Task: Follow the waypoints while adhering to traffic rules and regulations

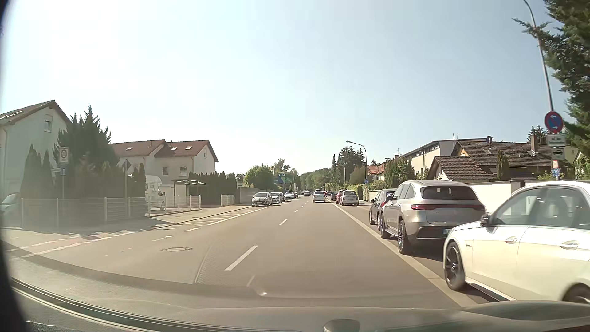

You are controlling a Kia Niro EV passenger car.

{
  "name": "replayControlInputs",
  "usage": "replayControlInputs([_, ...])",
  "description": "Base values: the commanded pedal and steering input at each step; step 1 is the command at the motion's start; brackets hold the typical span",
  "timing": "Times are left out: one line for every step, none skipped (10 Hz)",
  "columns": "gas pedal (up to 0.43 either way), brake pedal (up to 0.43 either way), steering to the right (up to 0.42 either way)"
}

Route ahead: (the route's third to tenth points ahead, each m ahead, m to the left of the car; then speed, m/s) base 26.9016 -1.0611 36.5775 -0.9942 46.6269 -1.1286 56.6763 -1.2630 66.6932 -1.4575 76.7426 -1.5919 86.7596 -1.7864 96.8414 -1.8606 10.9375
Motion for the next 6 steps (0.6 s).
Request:
replayControlInputs([0.059,0.03,0.004])
replayControlInputs([0.059,0.03,0.004])
replayControlInputs([0.059,0.03,0.004])
replayControlInputs([0.059,0.024,0.004])
replayControlInputs([0.059,0.024,0.004])
replayControlInputs([0.059,0.03,0.004])
